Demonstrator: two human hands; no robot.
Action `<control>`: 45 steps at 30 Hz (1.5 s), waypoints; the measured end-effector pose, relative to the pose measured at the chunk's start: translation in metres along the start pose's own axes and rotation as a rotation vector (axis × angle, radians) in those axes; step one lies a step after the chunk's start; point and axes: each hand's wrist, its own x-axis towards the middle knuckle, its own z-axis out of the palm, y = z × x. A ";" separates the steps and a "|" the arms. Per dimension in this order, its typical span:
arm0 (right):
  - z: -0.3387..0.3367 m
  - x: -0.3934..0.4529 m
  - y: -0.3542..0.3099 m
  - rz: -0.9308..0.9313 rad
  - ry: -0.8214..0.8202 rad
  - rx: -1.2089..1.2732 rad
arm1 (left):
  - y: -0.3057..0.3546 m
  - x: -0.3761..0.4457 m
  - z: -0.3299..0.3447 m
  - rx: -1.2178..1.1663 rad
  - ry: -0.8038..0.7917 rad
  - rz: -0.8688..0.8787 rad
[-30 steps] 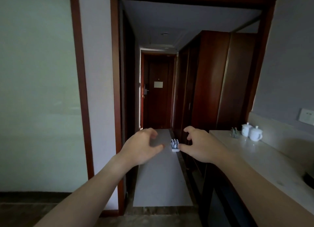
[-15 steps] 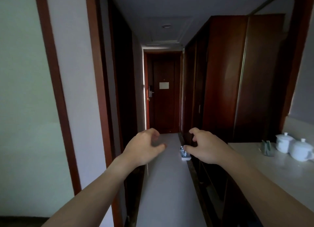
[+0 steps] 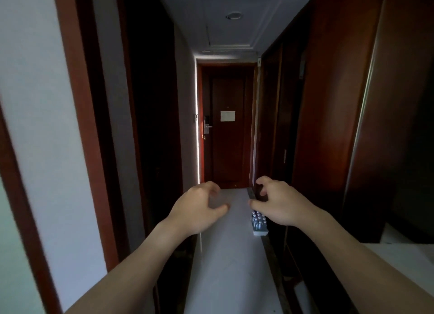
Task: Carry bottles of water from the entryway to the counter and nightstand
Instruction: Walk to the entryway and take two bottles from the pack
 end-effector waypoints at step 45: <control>0.116 1.003 0.365 0.037 0.023 0.131 | -0.349 0.987 0.303 -0.142 -0.033 0.029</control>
